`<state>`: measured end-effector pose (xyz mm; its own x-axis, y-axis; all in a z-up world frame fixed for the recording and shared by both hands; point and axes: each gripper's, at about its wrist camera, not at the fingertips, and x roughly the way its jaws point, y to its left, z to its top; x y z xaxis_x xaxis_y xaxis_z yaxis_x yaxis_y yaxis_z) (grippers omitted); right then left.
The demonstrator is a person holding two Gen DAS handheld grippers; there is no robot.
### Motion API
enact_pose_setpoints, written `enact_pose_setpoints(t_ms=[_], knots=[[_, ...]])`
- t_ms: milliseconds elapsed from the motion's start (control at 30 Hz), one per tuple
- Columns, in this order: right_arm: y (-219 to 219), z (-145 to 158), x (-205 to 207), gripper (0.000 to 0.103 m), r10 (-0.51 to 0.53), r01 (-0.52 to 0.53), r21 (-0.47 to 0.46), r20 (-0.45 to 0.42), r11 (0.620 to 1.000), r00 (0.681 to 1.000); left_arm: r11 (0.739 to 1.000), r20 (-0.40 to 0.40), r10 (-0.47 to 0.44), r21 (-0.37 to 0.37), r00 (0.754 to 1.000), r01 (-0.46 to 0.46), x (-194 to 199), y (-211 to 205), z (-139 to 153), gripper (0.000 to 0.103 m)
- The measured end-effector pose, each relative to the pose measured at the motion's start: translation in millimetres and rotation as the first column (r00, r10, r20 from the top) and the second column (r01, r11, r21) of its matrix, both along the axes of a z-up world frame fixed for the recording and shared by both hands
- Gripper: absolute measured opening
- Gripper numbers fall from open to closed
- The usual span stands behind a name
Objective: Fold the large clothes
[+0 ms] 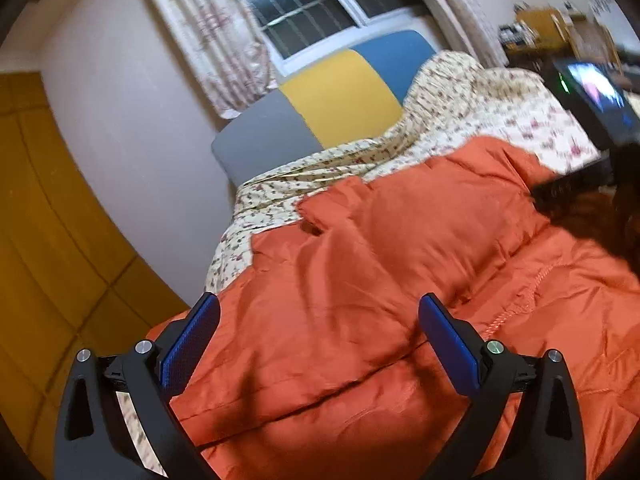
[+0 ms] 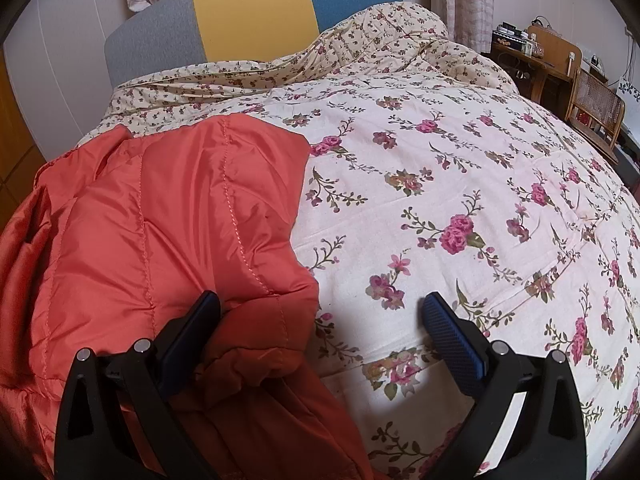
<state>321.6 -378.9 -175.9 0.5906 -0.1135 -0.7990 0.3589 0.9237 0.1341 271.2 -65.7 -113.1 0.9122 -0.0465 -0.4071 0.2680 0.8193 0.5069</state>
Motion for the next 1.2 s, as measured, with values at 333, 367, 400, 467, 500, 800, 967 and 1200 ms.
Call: enact_pose_setpoints(t_ms=[333,367,400,467,500,800,967,1200], knots=[[5,12,-1,0.1,0.02,-0.02,-0.027,0.001,0.999,1.0,0.901,-0.195,0.142,-0.381,0.97,-0.208,18,83,29,0.099],[10,20,-4,0.1,0.037,-0.036,-0.061,0.014,0.997,0.999,0.881,-0.218,0.175,-0.401,0.96,-0.251,22,95,28,0.099],[15,29,-7,0.1,0.052,-0.049,-0.089,0.038,0.995,0.998,0.861,-0.228,0.206,-0.421,0.952,-0.287,24,108,29,0.099],[34,58,-20,0.1,0.138,-0.12,-0.117,0.156,0.986,0.978,0.786,-0.243,0.313,-0.476,0.918,-0.394,30,141,32,0.099],[44,70,-25,0.099,0.176,-0.154,-0.119,0.198,0.981,0.964,0.753,-0.253,0.349,-0.497,0.902,-0.43,30,153,33,0.096],[176,95,22,0.046,0.571,-0.573,-0.067,0.242,0.817,0.785,0.65,-0.412,0.449,-0.459,0.793,-0.606,93,190,7,0.047],[192,55,70,0.027,0.539,-0.529,-0.129,0.061,0.839,0.84,0.736,-0.382,0.436,-0.369,0.815,-0.567,110,170,-11,0.047],[150,8,89,0.027,0.45,-0.451,-0.017,0.123,0.892,0.885,0.693,-0.479,0.42,-0.38,0.771,-0.613,129,193,-51,0.097]])
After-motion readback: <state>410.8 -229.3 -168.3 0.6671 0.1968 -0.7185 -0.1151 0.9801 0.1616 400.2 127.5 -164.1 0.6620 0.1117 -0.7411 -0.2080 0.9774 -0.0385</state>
